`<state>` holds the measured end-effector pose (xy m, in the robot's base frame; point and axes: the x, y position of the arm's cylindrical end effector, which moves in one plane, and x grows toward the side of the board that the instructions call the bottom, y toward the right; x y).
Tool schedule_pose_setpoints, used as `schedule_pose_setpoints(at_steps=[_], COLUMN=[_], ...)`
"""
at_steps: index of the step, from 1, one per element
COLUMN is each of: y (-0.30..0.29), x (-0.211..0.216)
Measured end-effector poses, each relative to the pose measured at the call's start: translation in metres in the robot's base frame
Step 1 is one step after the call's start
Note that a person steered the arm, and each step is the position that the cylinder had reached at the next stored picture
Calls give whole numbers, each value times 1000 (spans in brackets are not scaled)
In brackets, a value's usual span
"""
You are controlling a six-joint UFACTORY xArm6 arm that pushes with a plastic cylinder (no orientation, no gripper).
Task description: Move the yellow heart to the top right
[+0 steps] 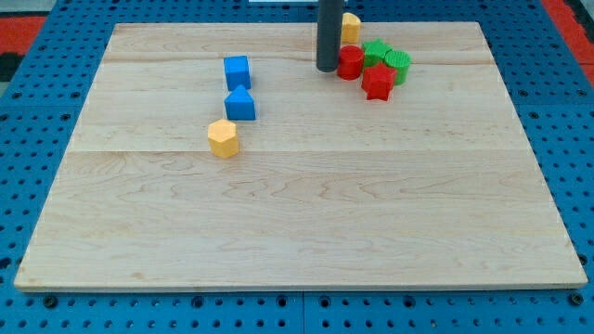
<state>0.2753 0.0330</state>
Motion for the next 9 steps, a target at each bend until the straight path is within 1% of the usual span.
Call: schedule_pose_setpoints(at_steps=[2, 3, 4, 5, 7, 9], y=[-32, -26, -27, -17, 34, 159], x=[-48, -69, -81, -81, -84, -83])
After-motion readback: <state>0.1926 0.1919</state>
